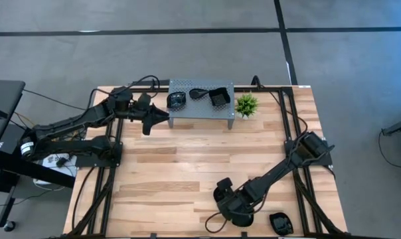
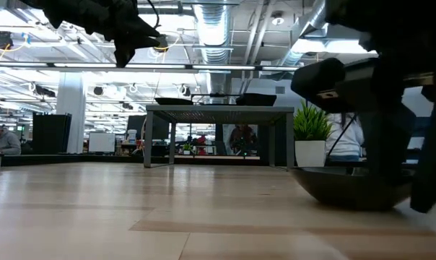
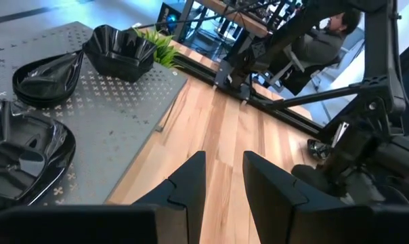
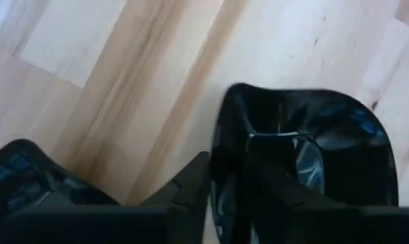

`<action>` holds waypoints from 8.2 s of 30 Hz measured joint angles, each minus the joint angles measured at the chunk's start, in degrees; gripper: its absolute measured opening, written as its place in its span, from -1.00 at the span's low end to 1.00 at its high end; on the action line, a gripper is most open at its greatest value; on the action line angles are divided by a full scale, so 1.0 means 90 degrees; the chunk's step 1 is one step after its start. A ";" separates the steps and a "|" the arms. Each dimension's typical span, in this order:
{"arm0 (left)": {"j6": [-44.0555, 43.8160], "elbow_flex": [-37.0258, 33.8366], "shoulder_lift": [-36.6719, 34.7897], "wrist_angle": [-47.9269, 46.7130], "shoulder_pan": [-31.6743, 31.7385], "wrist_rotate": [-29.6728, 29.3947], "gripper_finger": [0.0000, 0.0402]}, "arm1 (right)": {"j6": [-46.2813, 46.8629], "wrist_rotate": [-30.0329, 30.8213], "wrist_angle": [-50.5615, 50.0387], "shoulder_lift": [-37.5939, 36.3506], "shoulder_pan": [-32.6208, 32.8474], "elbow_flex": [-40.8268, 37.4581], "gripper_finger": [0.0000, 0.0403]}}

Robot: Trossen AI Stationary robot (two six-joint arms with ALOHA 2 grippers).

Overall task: Pick & Place Mini shaped plates
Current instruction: Stack the leaf-shaped plate on top of the leaf-shaped plate on the shelf

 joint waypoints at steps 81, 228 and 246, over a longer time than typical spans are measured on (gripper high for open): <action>0.0051 0.0007 -0.1661 -0.0032 -0.0010 0.0692 -0.50 | -0.4604 0.0015 0.1590 -0.0111 -0.5117 0.2690 -0.51; 0.3030 -0.1263 0.1712 0.2777 -0.5275 -0.0678 -0.23 | 0.2010 -0.0211 -0.2264 0.1458 0.0103 0.2501 -0.95; 0.3050 -0.1263 0.1772 0.2853 -0.5291 -0.0673 -0.23 | 0.1389 -0.0205 -0.2476 0.1470 -0.0277 0.3388 -0.99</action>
